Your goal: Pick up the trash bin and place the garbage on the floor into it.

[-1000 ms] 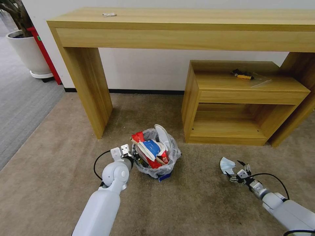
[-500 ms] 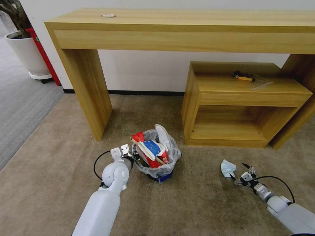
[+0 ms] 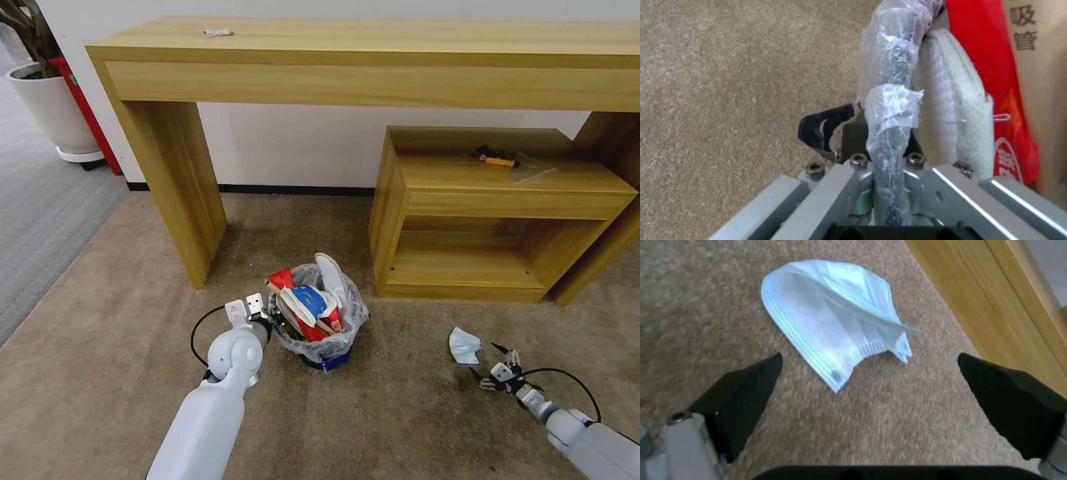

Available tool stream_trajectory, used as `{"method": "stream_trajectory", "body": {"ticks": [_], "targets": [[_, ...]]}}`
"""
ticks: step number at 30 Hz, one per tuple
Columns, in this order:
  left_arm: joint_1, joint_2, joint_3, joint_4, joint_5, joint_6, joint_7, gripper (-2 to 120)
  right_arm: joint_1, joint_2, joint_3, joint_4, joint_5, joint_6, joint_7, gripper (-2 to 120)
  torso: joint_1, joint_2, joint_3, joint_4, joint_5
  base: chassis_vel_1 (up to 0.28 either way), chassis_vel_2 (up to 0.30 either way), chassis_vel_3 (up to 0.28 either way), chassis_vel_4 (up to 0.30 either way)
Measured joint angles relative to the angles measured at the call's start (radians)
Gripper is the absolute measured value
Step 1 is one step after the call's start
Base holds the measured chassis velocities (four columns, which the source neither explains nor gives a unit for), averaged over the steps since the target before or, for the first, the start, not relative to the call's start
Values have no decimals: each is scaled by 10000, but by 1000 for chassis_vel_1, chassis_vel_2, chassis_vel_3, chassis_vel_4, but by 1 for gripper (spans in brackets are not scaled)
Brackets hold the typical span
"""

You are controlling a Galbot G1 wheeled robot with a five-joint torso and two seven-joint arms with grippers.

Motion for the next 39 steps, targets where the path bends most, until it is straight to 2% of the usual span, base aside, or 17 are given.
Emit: {"method": "stream_trajectory", "body": {"ticks": [1,7,11,39], "targets": [[35,-17,-3,-22,17,-10,6,0,102,141,-14,-174,-161,-68,99,100,0,0,0,6,0,0,0,0,0],[154,116,-58,-159,-1,-24,29,0,352,489,20,-663,-753,-321,423,100,1,0,1,0,-3,0,0,0,0],[185,174,-81,-211,-35,-25,40,0,464,585,18,-809,-918,-402,581,100,1,-1,2,5,-5,0,0,0,0],[101,-133,-182,-15,148,-68,171,0,947,751,-639,-926,-1684,-331,839,100,-1,1,-2,5,6,0,0,0,0]]}}
